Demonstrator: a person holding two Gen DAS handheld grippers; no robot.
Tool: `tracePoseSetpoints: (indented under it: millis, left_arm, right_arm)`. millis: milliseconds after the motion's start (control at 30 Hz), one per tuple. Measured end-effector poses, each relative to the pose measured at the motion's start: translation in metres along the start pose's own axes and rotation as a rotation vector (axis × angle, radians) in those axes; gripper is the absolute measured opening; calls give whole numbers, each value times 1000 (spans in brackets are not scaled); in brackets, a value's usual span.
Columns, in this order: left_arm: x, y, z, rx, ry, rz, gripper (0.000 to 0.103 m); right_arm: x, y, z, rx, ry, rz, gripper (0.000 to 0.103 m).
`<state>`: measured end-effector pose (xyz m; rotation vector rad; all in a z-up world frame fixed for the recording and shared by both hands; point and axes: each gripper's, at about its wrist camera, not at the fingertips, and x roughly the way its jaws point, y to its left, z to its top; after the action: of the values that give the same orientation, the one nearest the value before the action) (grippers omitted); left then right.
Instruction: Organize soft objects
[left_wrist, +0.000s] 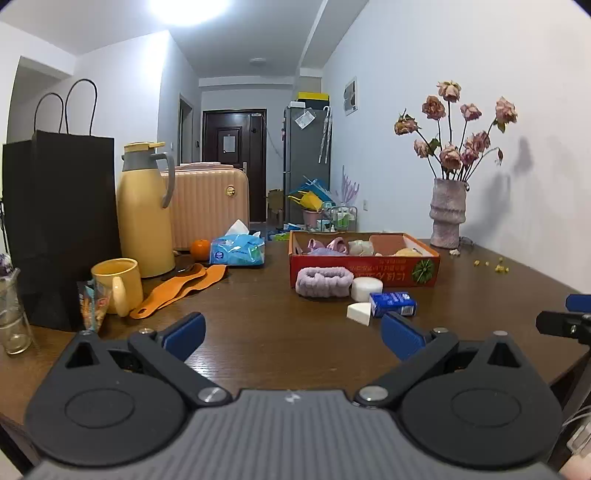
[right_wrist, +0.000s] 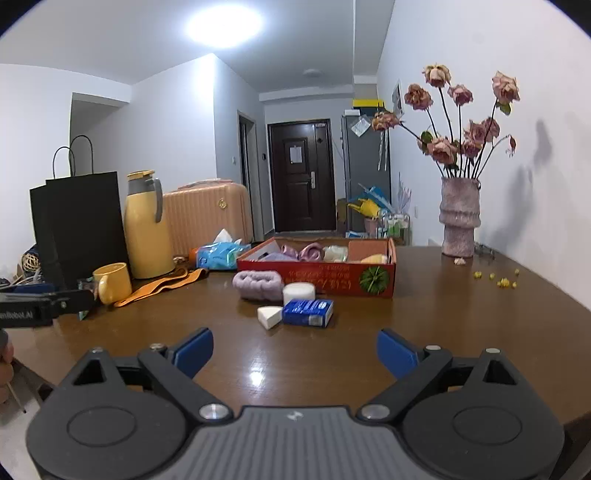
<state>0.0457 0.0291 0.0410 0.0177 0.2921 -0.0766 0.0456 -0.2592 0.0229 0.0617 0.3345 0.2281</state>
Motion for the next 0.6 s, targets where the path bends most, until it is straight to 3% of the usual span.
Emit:
tracePoseSetpoints:
  millis: [267,600]
  left_arm:
    - [28,-3,-5,-3,39,-38,103]
    - [103,1,4,-11,120,-29,103]
  right_arm:
    - [9,3,-4,16,-5,37,96]
    - [75,-20,2,66,94,3,93]
